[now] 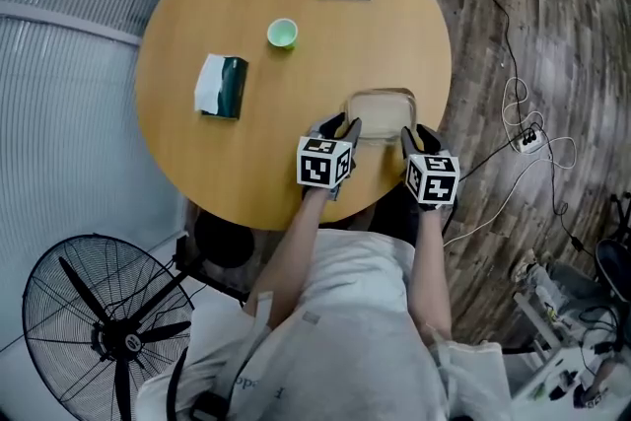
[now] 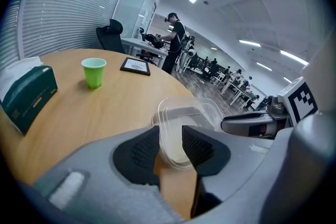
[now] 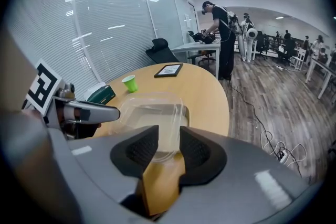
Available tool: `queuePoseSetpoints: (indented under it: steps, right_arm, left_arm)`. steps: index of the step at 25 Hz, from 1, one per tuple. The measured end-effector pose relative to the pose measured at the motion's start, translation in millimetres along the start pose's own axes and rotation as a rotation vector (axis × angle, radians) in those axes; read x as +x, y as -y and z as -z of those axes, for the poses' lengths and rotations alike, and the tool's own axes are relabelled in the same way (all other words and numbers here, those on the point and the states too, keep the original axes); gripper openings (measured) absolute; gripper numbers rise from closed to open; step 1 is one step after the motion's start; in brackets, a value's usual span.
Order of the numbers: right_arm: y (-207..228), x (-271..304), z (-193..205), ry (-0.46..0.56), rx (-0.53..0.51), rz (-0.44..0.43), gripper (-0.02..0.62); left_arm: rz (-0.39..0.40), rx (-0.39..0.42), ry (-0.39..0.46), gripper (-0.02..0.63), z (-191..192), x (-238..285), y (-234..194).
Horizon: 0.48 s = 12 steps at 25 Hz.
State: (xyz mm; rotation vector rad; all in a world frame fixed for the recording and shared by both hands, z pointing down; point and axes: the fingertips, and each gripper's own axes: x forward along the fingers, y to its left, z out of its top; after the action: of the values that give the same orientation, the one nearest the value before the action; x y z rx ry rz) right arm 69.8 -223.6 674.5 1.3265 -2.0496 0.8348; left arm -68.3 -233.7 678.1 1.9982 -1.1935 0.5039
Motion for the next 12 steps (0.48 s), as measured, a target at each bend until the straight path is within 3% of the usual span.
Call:
queuePoseSetpoints:
  steps: [12]
  right_arm:
    - [-17.4,-35.1,-12.4,0.084,-0.016,0.016,0.124]
  left_arm:
    - [0.013,0.033,0.103,0.140,-21.8,-31.7,14.6]
